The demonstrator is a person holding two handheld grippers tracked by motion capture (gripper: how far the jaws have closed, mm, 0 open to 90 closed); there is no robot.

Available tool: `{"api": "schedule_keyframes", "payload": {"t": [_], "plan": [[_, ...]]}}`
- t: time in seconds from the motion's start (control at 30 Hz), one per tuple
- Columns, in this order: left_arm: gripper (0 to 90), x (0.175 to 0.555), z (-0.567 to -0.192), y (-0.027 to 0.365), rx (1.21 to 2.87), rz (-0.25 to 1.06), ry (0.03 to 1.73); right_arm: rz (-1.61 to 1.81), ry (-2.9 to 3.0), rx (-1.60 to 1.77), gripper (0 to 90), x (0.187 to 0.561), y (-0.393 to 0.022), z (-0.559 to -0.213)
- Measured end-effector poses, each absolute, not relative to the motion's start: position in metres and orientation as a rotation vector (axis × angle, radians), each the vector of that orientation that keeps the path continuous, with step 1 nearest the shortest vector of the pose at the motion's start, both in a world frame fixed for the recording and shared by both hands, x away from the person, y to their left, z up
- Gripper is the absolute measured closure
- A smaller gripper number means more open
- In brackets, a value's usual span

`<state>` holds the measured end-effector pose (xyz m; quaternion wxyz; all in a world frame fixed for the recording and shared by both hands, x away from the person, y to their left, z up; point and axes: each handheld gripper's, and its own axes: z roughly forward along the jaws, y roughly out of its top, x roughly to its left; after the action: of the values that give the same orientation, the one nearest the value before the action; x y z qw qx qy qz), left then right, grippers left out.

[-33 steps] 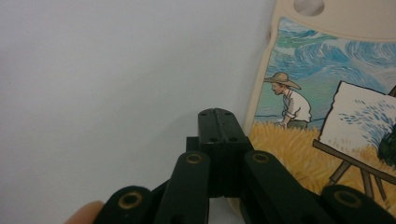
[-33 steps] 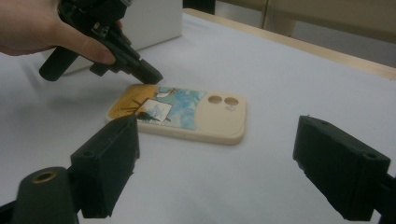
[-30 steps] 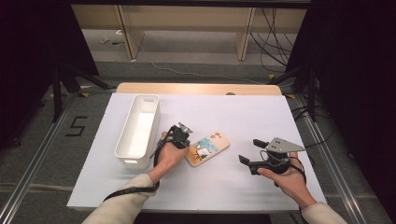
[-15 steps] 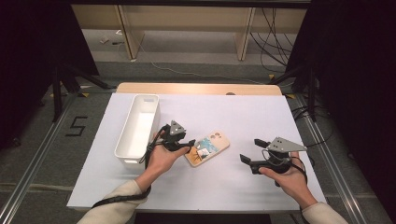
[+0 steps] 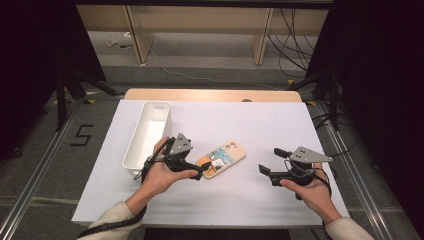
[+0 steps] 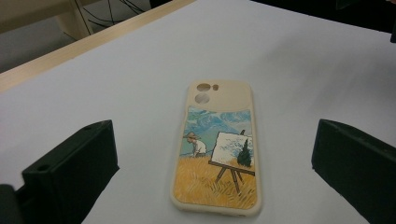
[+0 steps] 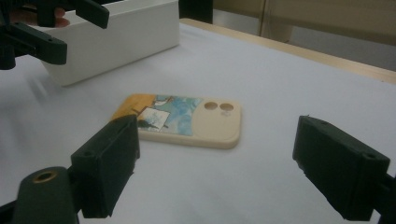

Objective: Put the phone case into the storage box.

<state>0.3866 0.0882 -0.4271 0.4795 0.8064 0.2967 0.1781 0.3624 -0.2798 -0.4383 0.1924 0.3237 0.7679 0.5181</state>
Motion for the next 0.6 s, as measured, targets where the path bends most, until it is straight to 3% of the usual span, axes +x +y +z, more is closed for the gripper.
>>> {"api": "schedule_keyframes", "payload": {"t": [0.6], "plan": [[0.0,0.393,-0.430,0.078,1.976,0.424,0.715,1.471,2.136,0.900,15.6,0.356,-0.285,-0.436]]}}
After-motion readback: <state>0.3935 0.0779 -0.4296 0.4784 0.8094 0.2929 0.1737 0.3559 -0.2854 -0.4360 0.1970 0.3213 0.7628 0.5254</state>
